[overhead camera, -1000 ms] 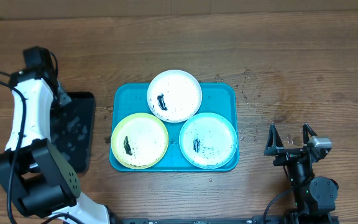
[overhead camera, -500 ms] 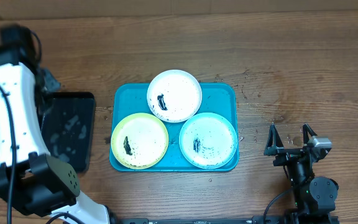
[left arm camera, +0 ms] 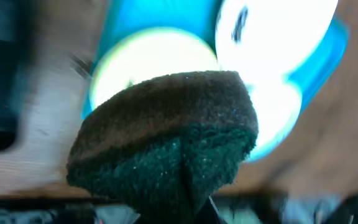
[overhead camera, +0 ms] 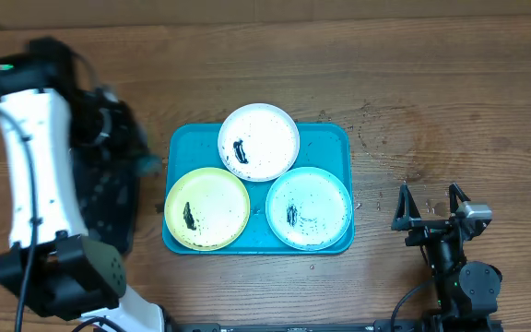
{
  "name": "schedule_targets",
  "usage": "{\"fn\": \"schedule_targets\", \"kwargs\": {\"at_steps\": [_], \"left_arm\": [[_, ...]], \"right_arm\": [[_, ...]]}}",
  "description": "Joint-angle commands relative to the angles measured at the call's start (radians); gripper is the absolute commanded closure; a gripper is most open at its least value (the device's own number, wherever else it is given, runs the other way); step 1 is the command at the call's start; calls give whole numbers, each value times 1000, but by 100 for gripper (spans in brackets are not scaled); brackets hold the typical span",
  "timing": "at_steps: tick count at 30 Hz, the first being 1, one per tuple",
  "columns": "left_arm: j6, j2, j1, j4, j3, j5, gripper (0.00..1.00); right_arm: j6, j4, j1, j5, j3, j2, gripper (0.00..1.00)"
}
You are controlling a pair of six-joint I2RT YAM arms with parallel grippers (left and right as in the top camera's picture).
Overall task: Clean dirty plates on tray and stack at the side
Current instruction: 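Carry the sponge over the yellow plate and place it down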
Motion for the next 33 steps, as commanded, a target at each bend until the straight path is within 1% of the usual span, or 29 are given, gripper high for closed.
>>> {"fn": "schedule_targets", "kwargs": {"at_steps": [1, 6, 10, 11, 13, 16, 18, 23, 28, 29, 30, 31, 32, 33], "left_arm": [[64, -3, -109, 10, -140, 76, 96], [48, -3, -270, 174, -374, 67, 96], [-67, -3, -340, 319, -500, -66, 96], [-100, -3, -347, 352, -520, -108, 96], [-133, -3, -348, 390, -540, -142, 96], [-140, -3, -342, 427, -548, -143, 96], [-139, -3, -342, 471, -555, -169, 96], [-151, -3, -348, 578, -608, -117, 96], [-170, -3, -366, 601, -684, -116, 94], [-169, -3, -367, 601, -692, -117, 88], [-169, -3, -368, 600, -694, -117, 71], [-169, -3, -368, 600, -694, -118, 57], [-169, -3, -368, 600, -694, -116, 51], [-169, -3, -368, 606, -694, -116, 48]], "right_arm": [[-7, 6, -3, 10, -10, -10, 0], [-7, 6, -3, 10, -10, -10, 0], [-7, 6, -3, 10, -10, -10, 0], [-7, 6, -3, 10, -10, -10, 0], [-7, 6, -3, 10, -10, -10, 0], [-7, 6, -3, 10, -10, -10, 0], [-7, 6, -3, 10, -10, -10, 0], [-7, 6, -3, 10, -10, -10, 0], [-7, 6, -3, 10, -10, -10, 0], [-7, 6, -3, 10, -10, -10, 0], [-7, 6, -3, 10, -10, -10, 0], [-7, 6, -3, 10, -10, -10, 0], [-8, 6, -3, 10, -10, -10, 0], [-7, 6, -3, 10, -10, -10, 0]]}}
